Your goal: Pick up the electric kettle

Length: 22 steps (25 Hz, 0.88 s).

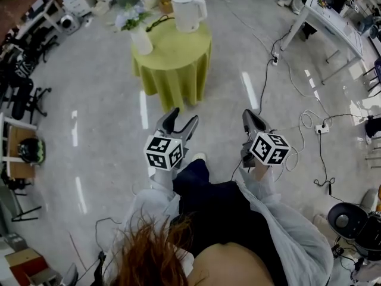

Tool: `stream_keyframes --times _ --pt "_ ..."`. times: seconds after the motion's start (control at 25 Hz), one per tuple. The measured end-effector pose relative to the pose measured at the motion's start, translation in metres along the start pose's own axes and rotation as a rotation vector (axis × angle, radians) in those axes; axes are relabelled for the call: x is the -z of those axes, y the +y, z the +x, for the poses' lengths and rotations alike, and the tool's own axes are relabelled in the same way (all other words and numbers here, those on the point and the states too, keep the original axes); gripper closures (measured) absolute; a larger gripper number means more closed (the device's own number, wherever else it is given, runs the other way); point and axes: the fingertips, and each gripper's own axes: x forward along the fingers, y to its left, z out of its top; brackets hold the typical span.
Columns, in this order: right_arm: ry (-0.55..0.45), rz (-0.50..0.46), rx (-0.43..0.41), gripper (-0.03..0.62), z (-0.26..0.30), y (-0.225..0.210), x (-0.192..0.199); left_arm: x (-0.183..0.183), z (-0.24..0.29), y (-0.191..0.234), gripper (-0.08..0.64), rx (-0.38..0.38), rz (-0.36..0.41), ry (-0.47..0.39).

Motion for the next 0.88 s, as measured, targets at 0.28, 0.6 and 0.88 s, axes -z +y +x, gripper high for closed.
stream_keyframes --times 0.28,0.6,0.88 --pt "-0.03 0.006 0.029 0.591 0.049 -0.003 -0.027 -0.03 0.031 0.045 0.276 0.02 0.025 -0.004" --pt "-0.046 0.024 0.085 0.591 0.083 -0.006 -0.031 -0.036 0.051 0.086 0.29 0.023 0.002 -0.015" --pt "-0.014 0.046 0.127 0.591 0.089 -0.017 -0.022 -0.024 0.06 0.089 0.29 0.054 -0.036 0.003"
